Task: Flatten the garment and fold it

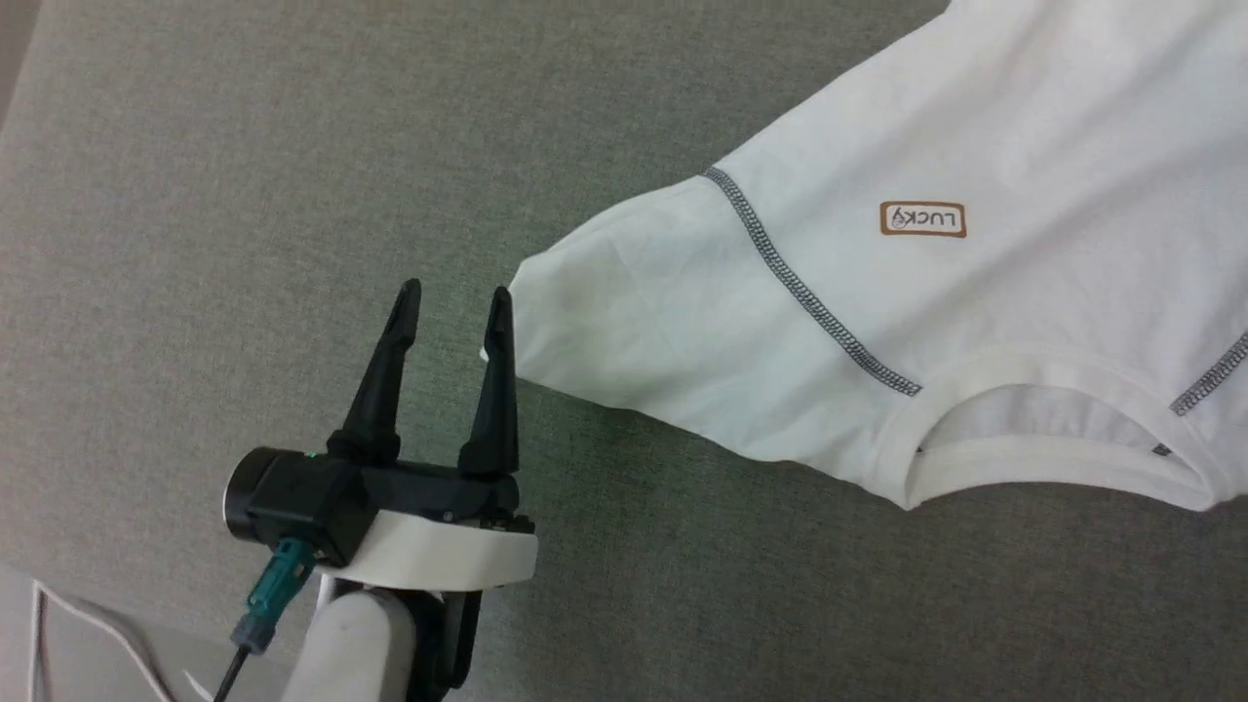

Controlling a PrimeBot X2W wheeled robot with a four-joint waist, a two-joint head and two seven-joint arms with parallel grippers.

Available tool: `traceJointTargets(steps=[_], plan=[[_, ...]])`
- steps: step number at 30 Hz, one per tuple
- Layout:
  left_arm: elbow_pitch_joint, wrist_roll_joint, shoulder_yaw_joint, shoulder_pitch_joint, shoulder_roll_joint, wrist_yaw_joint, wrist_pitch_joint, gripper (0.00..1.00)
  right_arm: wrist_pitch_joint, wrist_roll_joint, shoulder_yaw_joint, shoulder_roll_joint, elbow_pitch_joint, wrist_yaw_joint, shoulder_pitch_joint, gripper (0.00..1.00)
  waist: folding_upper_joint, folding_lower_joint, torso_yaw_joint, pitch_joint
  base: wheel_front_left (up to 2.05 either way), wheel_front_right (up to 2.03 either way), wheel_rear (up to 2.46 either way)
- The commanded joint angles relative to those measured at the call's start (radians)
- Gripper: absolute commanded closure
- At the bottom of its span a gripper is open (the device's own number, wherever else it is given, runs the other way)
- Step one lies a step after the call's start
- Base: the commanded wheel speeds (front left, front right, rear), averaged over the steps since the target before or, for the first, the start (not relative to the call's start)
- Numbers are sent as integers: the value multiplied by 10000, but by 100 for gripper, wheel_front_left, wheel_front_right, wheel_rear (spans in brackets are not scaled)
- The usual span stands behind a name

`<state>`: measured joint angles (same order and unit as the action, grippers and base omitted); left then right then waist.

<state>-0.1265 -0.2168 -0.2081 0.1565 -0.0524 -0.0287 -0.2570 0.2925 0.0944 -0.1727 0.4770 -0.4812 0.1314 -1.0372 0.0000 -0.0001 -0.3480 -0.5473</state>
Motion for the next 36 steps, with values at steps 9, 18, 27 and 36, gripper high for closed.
traceJointTargets(steps=[9, 18, 27, 36], plan=[[-37, 615, 708, -1011, -40, 139, -47, 0, -851, 947, 2138, -1352, 3829, -7, 4474, 0, 0, 1, 1768, 2189, 0, 0, 0], [-157, 735, 1062, -2082, -44, 245, -47, 0, -2433, -205, 3867, -4024, 7525, -7, 10446, 0, 0, 1, 2499, 2895, 0, 0, 0], [24, 900, 1109, -3079, -116, 265, -47, 0, -4261, 1282, 3636, -4264, 6687, -7, 12326, 0, 0, 1, 3017, 3549, 0, 0, 0], [663, 1949, -60, -2012, -1552, 1247, 2069, 0, -4427, 1112, 3496, -4266, 6573, -7, 11937, 0, 0, 1, 3073, 3358, 0, 0, 0]])
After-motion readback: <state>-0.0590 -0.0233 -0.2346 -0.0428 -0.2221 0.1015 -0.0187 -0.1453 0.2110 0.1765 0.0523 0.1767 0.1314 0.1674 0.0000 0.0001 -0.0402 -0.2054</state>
